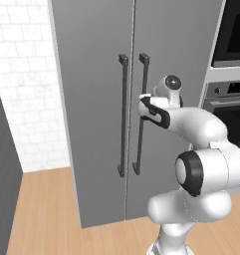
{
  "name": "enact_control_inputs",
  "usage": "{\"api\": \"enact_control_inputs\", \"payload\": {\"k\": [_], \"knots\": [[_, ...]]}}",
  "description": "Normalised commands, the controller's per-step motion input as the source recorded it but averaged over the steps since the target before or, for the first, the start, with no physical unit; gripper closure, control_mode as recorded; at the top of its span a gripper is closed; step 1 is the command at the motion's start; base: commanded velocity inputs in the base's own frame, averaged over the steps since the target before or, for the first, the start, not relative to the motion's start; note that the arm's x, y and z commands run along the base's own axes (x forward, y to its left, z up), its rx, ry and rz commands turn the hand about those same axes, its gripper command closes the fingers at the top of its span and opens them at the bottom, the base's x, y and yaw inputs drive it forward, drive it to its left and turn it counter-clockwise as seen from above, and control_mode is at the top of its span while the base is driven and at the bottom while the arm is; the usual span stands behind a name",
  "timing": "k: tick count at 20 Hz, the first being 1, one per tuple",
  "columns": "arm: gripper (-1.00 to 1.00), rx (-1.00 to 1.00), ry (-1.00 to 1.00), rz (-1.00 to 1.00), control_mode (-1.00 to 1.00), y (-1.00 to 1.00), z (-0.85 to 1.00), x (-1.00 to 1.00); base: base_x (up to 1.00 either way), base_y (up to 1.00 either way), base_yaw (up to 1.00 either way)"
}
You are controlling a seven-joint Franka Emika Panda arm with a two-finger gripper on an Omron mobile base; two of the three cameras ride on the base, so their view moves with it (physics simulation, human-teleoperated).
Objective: Take the strawberry from the fridge and place it on top of the pancake, located on the dining counter.
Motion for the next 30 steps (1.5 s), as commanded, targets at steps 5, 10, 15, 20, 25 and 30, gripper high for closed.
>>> {"api": "enact_control_inputs", "payload": {"k": [5,10,15,20,25,30], "knots": [[-1.0,0.0,0.0,-0.04,-1.0,0.02,0.0,0.4,0.0,0.0,0.0],[-1.0,0.0,-0.06,0.0,-1.0,0.0,-0.03,0.56,0.0,0.0,0.0],[-1.0,0.0,-0.11,0.0,-1.0,0.0,-0.1,0.73,0.0,0.0,0.0],[-1.0,0.0,-0.09,0.0,-1.0,0.0,-0.09,0.78,0.0,0.0,0.0],[1.0,0.01,-0.02,0.0,-1.0,0.0,-0.01,0.54,0.0,0.0,0.0],[1.0,0.02,0.01,0.0,-1.0,-0.19,0.08,-0.58,0.0,0.0,0.0]]}}
